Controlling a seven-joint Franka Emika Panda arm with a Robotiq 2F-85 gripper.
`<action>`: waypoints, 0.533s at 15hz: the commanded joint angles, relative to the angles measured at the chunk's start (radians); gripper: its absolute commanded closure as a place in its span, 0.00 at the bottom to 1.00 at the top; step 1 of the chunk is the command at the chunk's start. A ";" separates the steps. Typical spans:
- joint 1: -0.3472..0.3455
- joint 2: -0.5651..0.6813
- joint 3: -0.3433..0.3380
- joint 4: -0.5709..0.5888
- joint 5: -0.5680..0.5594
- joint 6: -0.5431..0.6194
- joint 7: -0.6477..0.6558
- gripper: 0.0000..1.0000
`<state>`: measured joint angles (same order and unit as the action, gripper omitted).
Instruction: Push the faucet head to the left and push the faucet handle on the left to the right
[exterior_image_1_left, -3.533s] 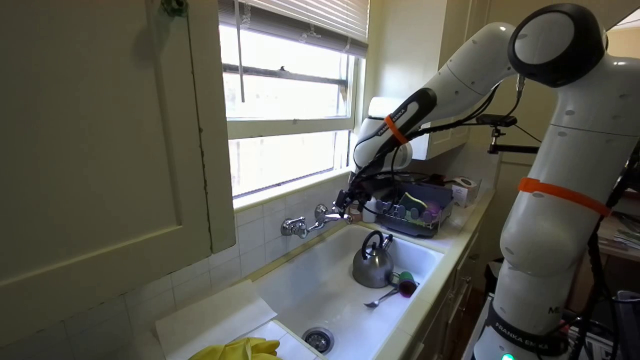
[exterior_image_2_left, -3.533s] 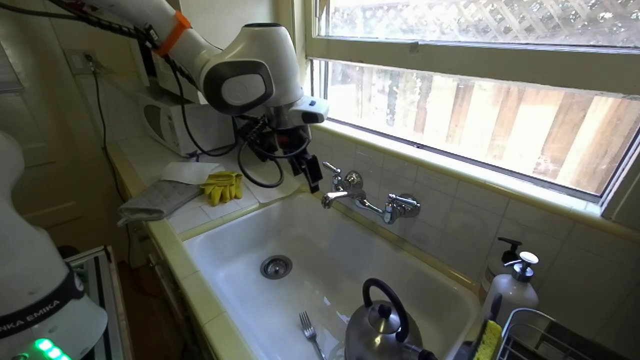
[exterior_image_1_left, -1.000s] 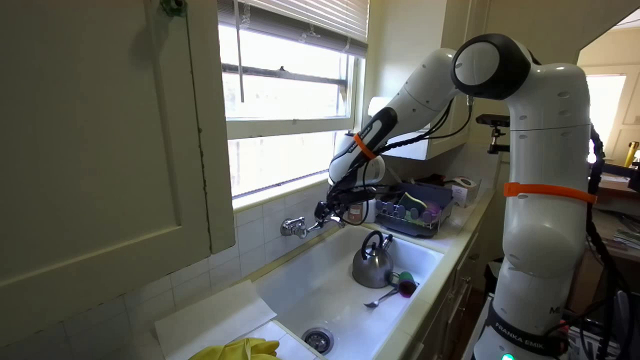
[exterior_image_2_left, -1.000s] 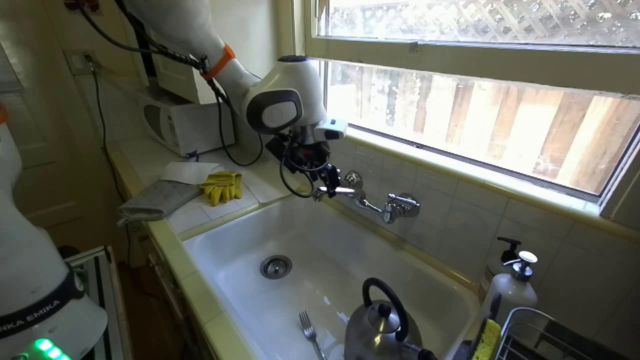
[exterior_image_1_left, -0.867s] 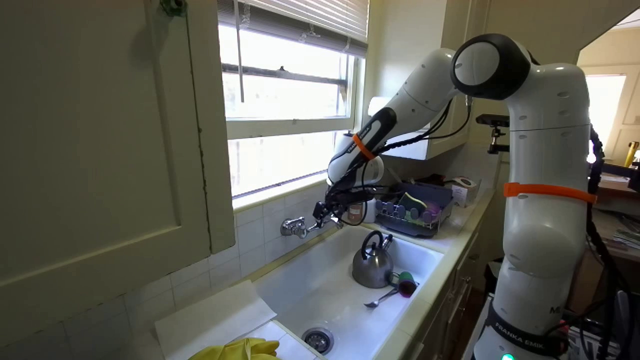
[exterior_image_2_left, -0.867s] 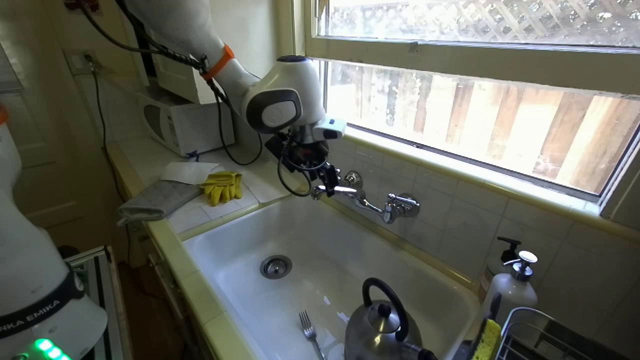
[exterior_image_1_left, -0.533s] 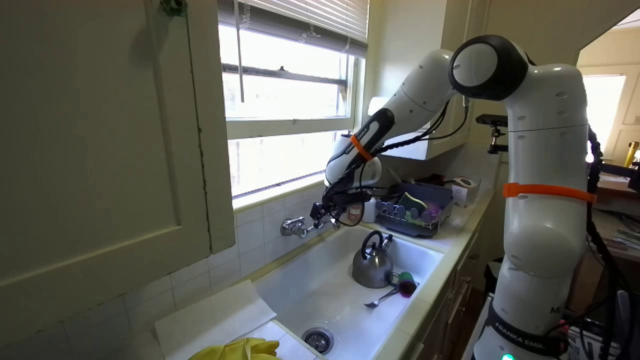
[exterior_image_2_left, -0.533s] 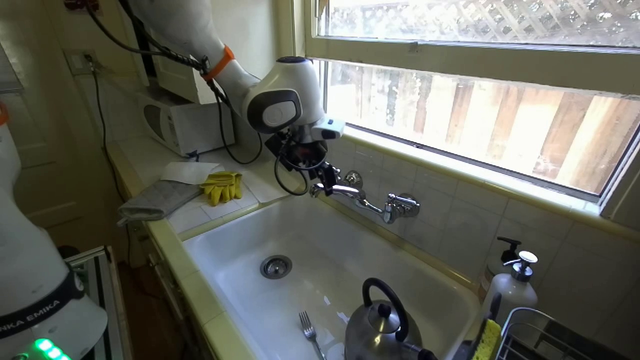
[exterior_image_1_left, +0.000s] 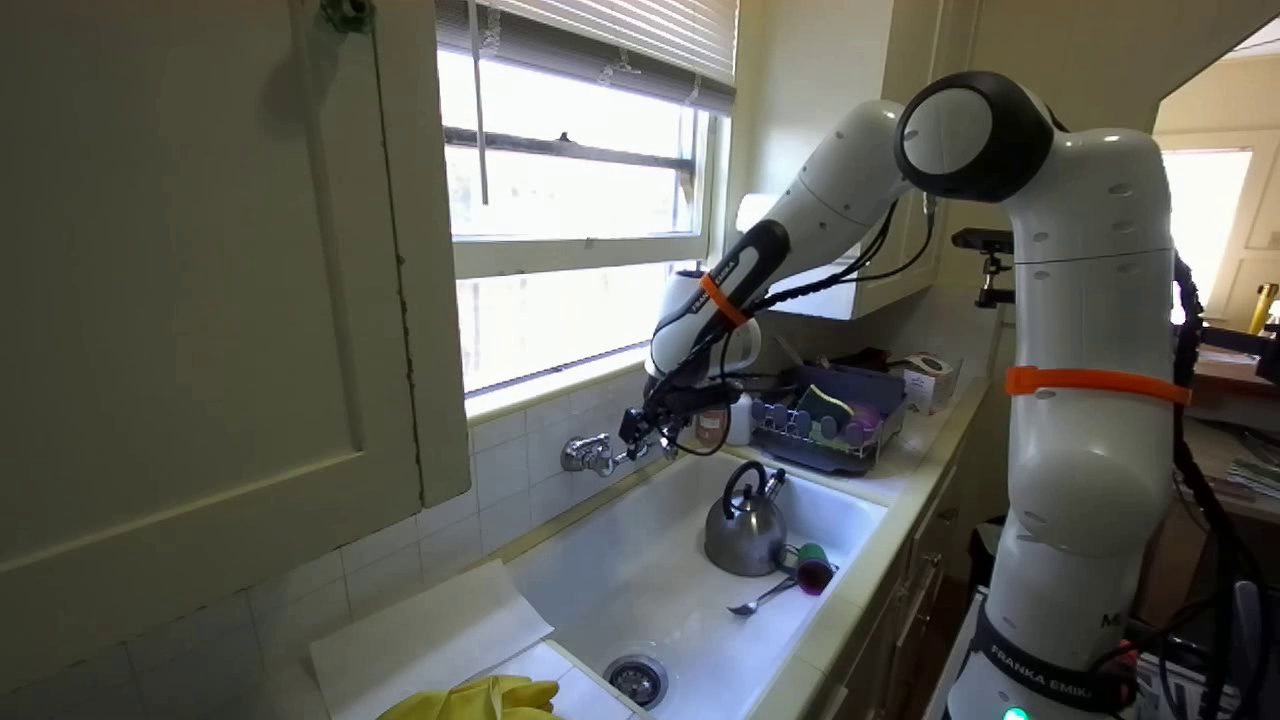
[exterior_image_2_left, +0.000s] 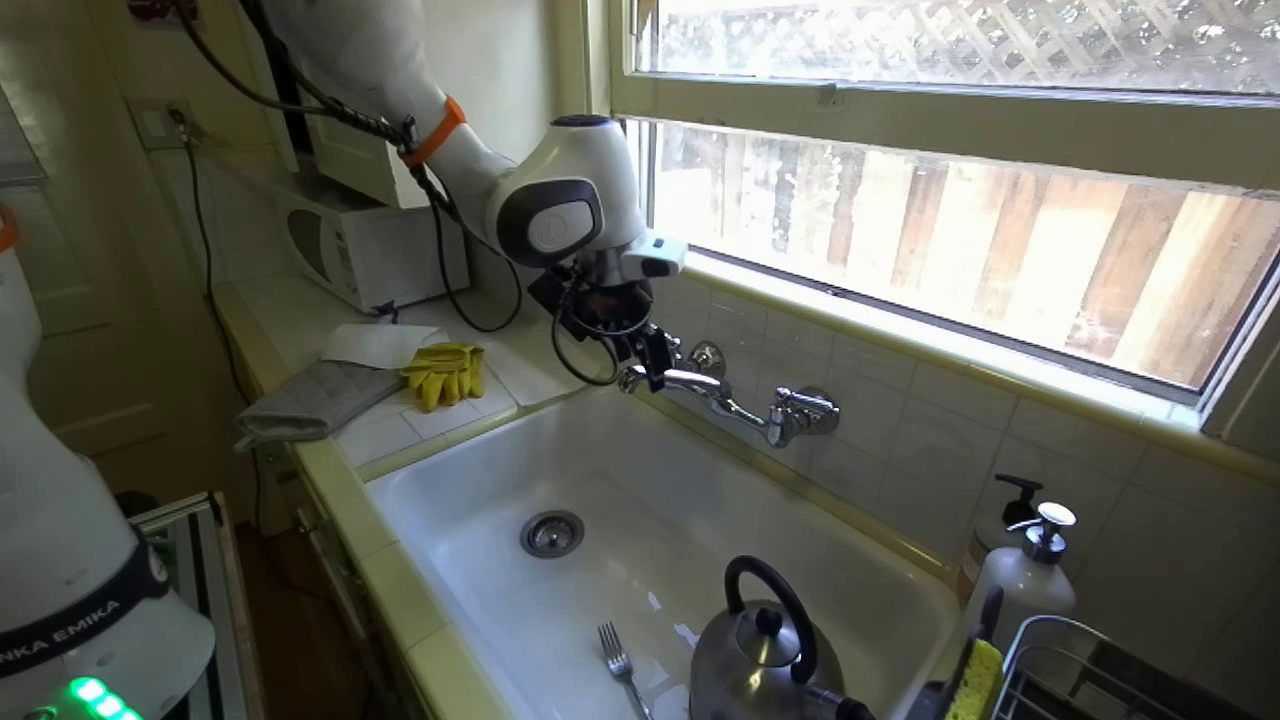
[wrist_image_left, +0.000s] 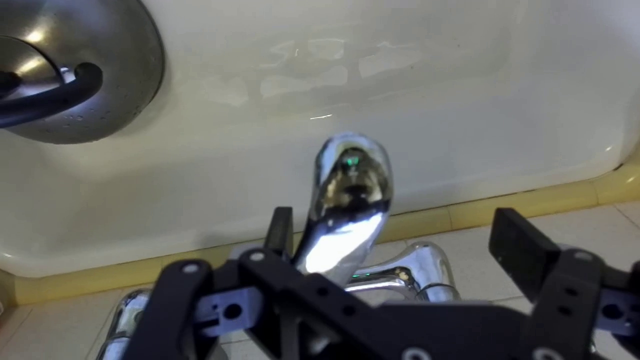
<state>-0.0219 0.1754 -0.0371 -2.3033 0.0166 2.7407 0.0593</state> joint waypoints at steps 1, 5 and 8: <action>0.029 -0.057 -0.012 -0.025 -0.101 -0.073 0.025 0.00; 0.029 -0.118 -0.007 -0.042 -0.169 -0.138 0.022 0.00; 0.032 -0.164 0.008 -0.031 -0.187 -0.188 0.031 0.00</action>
<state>-0.0023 0.0839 -0.0361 -2.3137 -0.1324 2.6120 0.0593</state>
